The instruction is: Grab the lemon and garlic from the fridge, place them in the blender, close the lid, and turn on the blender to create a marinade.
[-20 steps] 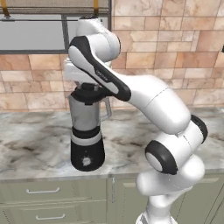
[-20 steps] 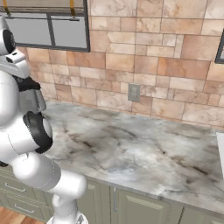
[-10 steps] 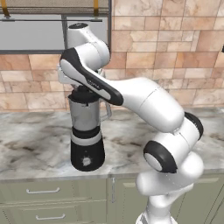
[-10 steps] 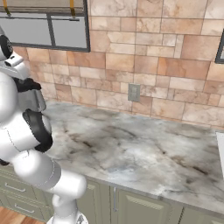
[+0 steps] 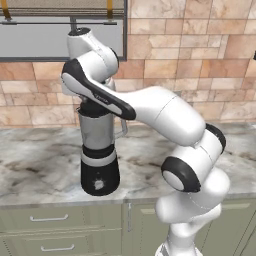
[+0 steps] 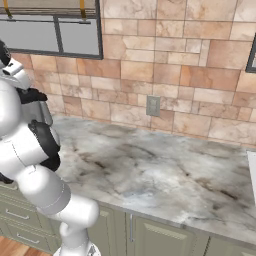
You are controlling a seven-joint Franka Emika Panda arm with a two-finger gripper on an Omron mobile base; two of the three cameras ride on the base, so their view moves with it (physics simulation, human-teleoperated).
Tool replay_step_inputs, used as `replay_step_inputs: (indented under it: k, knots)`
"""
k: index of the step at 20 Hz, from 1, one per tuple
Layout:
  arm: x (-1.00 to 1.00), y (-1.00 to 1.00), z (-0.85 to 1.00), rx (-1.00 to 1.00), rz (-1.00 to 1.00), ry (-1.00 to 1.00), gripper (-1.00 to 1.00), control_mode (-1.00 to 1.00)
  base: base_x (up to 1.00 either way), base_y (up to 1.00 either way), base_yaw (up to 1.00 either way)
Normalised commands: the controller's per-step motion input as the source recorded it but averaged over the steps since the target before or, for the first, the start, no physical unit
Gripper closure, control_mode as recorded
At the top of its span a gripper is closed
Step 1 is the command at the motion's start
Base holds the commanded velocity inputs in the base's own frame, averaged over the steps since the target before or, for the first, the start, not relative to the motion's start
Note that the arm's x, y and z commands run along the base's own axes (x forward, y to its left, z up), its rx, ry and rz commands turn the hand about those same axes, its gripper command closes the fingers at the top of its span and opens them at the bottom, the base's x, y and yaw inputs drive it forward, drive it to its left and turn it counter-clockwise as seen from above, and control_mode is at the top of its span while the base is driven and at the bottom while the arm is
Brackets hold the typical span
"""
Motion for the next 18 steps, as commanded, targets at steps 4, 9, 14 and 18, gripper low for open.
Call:
replay_step_inputs:
  k: [4, 9, 14, 18]
  knots:
    - [-0.05, 0.0, -0.38, 0.0, 0.02, -0.05, 1.0, -1.0, 0.0, 0.0, 0.0]
    - [-0.12, 0.0, -0.38, 0.0, 0.02, 0.0, 1.0, -1.0, 0.0, 0.0, 0.0]
    - [-0.15, 0.0, -0.2, 0.0, 0.0, 0.0, 1.0, -1.0, 0.0, 0.0, 0.0]
    - [-0.09, 0.01, -0.11, 0.0, 0.0, 0.01, 1.0, -1.0, 0.0, 0.0, 0.0]
